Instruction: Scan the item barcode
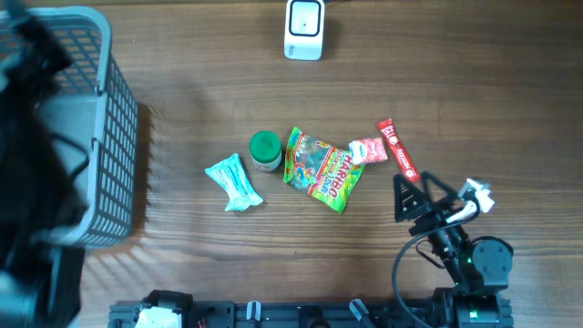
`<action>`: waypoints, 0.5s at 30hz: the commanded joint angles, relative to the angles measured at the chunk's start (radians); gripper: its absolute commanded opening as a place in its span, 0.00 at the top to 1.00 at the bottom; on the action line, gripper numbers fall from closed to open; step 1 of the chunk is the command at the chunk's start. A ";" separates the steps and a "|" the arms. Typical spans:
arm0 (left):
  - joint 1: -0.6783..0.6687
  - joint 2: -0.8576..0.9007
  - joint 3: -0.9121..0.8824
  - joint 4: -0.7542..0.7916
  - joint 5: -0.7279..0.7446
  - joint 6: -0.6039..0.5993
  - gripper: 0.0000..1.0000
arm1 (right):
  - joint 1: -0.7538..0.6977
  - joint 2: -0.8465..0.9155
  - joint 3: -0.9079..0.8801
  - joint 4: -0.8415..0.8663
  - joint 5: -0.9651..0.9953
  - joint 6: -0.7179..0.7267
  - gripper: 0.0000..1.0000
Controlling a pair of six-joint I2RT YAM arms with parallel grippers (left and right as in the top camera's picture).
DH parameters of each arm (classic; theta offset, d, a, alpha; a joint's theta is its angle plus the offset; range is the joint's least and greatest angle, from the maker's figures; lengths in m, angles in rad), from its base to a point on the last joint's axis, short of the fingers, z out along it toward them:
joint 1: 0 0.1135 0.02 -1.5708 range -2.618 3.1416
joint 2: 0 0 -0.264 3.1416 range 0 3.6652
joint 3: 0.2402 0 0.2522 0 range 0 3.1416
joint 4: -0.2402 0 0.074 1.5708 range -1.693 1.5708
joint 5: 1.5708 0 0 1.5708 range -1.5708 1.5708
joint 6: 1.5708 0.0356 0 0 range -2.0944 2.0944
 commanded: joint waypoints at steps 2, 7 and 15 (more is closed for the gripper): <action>0.089 -0.156 -0.079 -0.109 0.340 -0.220 0.00 | 0.004 0.002 0.006 0.161 -0.327 0.249 0.01; 0.180 -0.326 -0.203 -0.104 0.616 -0.227 0.00 | 0.004 0.003 0.212 -0.035 -0.339 0.127 0.01; 0.311 -0.548 -0.399 0.016 0.927 -0.342 0.00 | 0.004 0.289 0.877 -0.868 -0.039 -0.275 0.01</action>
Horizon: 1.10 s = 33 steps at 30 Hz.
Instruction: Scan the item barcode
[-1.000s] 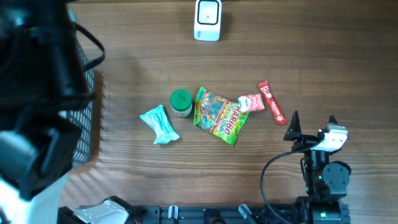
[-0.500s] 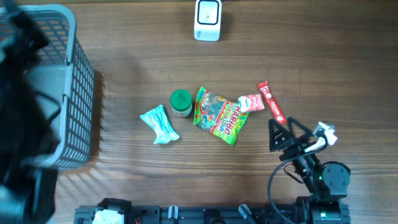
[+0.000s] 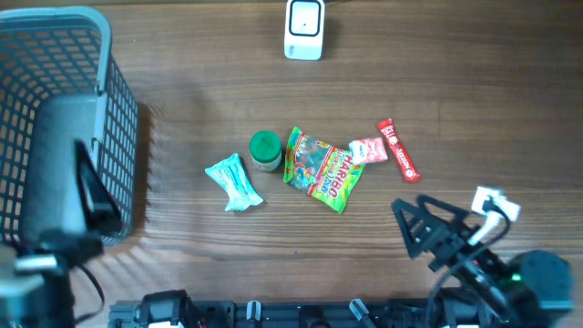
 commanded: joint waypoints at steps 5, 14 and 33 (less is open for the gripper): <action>0.032 -0.031 -0.029 0.153 0.023 -0.089 0.00 | 0.005 0.435 0.579 -0.475 0.322 -0.281 0.01; 0.030 -0.045 -0.093 -0.227 0.206 -0.023 0.00 | 0.048 0.726 0.789 -0.614 0.355 -0.351 0.01; 0.029 -0.494 -0.620 -0.166 0.444 -0.048 0.00 | 0.582 1.009 0.789 -0.589 0.572 0.034 0.00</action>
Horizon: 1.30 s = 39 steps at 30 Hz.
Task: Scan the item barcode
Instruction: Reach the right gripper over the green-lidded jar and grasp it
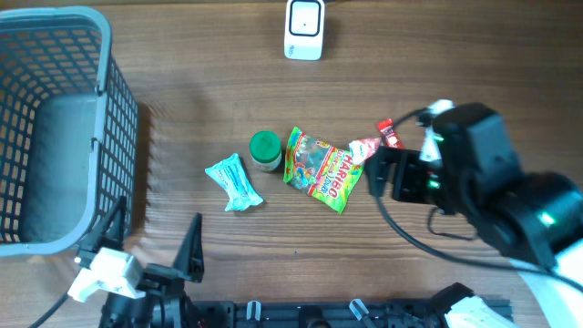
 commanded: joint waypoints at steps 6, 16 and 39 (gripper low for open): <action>-0.026 -0.007 -0.120 0.003 0.195 0.084 0.00 | 0.116 0.294 0.018 0.138 -0.142 0.122 0.00; -0.143 -0.007 -0.295 -0.006 -0.094 0.058 0.00 | 0.114 0.446 0.017 0.420 -0.291 0.155 0.00; -0.143 -0.007 -0.401 -0.180 -0.327 -0.126 0.00 | 0.115 0.641 0.134 0.477 -0.288 0.345 0.00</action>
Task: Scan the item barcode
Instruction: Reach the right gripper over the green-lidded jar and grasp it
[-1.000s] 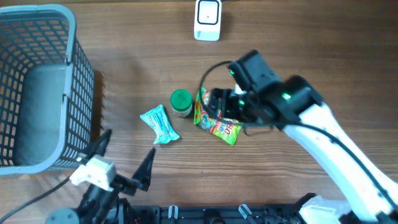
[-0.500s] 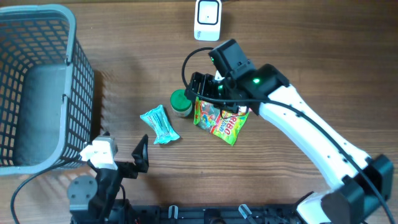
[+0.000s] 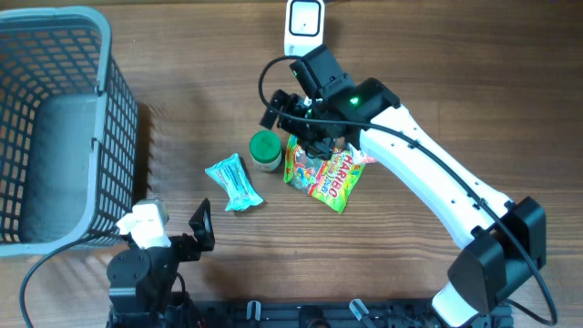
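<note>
A white barcode scanner (image 3: 304,27) stands at the table's far edge. In the middle lie a green-lidded jar (image 3: 265,150), a Haribo gummy bag (image 3: 326,178) and a teal packet (image 3: 233,182). My right arm reaches in from the lower right. Its gripper (image 3: 290,126) hangs open over the gap between the jar and the top of the Haribo bag, with nothing between its fingers. A pink packet (image 3: 368,157) peeks out beside the arm. My left gripper (image 3: 173,239) sits low at the front left, open and holding nothing, with one finger (image 3: 200,226) showing.
A large grey mesh basket (image 3: 105,128) fills the left side of the table. The white right forearm (image 3: 428,173) crosses over the right part of the item pile and hides what lies under it.
The right gripper has moved left and farther back, from beside the pink packet to above the jar and the bag's top edge. The left arm has shifted slightly at the front left.
First the left arm loomed over the basket and the right gripper sat low at the front right. Both then stood near the front edge. Later the right gripper was beside the pink packet and red stick. Now it hangs over the jar and Haribo bag; no item has moved.
</note>
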`<action>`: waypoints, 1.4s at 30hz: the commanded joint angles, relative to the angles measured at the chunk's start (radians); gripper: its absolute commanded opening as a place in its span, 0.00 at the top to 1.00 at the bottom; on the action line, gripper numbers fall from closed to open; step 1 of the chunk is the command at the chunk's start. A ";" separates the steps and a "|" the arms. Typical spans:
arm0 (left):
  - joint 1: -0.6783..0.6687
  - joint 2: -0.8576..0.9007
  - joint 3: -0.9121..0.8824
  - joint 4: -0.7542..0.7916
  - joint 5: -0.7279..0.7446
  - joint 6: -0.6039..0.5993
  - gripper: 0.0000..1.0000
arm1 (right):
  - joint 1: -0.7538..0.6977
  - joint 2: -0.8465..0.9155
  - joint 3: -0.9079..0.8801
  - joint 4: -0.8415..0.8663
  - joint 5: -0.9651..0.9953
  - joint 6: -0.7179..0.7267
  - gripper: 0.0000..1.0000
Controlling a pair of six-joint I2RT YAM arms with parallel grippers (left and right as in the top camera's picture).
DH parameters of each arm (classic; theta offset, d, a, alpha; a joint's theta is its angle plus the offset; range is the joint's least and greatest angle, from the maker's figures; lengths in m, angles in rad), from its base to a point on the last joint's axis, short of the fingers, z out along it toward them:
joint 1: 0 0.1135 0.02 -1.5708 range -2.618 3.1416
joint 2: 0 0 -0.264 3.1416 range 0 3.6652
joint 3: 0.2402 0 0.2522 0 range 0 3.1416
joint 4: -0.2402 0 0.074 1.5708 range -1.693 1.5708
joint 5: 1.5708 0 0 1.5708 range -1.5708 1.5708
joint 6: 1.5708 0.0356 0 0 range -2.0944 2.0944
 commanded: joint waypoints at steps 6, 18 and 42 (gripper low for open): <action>-0.006 -0.005 -0.027 -0.063 -0.053 0.040 0.00 | 0.002 0.019 0.023 0.040 -0.016 0.223 0.01; -0.006 -0.005 -0.058 -0.078 -0.084 0.070 0.00 | 0.005 0.153 0.032 -0.009 -0.061 0.521 0.01; -0.006 -0.005 -0.058 -0.078 -0.085 0.070 0.00 | 0.022 0.386 0.070 0.093 -0.171 0.545 0.27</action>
